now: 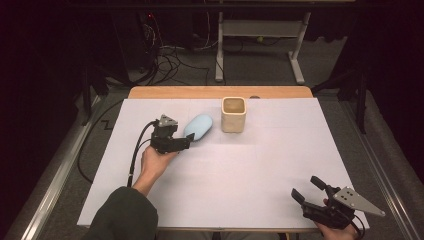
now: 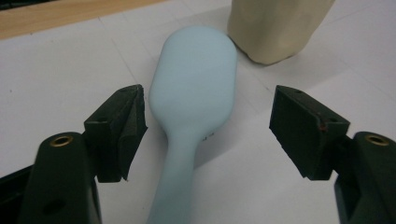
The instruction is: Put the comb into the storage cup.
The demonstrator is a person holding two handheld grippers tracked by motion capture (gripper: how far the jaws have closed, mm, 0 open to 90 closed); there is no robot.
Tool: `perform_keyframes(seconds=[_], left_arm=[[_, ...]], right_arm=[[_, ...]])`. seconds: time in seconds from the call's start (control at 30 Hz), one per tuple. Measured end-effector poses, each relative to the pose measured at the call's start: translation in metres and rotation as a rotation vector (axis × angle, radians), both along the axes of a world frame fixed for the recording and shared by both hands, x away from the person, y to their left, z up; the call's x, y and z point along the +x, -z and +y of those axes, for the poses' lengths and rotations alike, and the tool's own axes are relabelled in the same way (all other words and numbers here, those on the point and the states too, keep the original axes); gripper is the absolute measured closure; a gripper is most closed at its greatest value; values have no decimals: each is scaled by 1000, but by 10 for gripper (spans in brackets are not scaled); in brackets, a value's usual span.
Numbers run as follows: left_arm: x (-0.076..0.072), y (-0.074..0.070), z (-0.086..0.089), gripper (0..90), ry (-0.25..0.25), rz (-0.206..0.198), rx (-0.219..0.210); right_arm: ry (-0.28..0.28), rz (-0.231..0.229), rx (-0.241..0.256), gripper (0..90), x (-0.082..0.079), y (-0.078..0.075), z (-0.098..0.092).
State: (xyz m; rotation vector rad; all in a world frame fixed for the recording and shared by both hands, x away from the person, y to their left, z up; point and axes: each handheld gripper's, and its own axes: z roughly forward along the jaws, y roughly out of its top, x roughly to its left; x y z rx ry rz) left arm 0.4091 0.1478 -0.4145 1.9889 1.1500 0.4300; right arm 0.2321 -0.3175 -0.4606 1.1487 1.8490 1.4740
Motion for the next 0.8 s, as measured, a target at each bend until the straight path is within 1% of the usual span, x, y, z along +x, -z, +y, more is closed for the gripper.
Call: perform_keyframes(seconds=[0.03, 0.1, 0.23, 0.3, 0.33, 0.4, 0.43, 0.5, 0.57, 0.7, 0.8], left_arm=[[1, -1, 0, 279, 2, 11, 11], [3, -2, -2, 287, 2, 18, 28], [6, -4, -4, 302, 6, 31, 45], [9, -5, -5, 314, 11, 61, 75], [10, -6, -5, 319, 12, 66, 84], [12, -7, -6, 329, 11, 73, 81], [14, -7, -6, 331, 10, 83, 78], [16, -6, -6, 337, 8, 99, 85], [18, -5, -6, 346, 1, 123, 91], [21, -2, -5, 365, -9, 158, 108], [24, -1, -3, 386, -6, 188, 125]], right_arm=[[1, 1, 0, 176, 0, 0, 0], [0, 0, -1, 175, 0, 0, 0], [-1, -2, 0, 175, 0, 0, 0], [-2, 0, 0, 175, 0, 0, 0], [0, 1, 2, 176, 0, 0, 0], [1, 3, 4, 175, 0, 0, 1], [-4, 3, 1, 175, 0, 0, 2], [-7, 2, -6, 176, 1, 0, 3], [-6, 5, 1, 176, 1, 0, 2], [-3, 5, 6, 176, 1, 0, 1], [-6, 6, 1, 176, 1, 0, 2]])
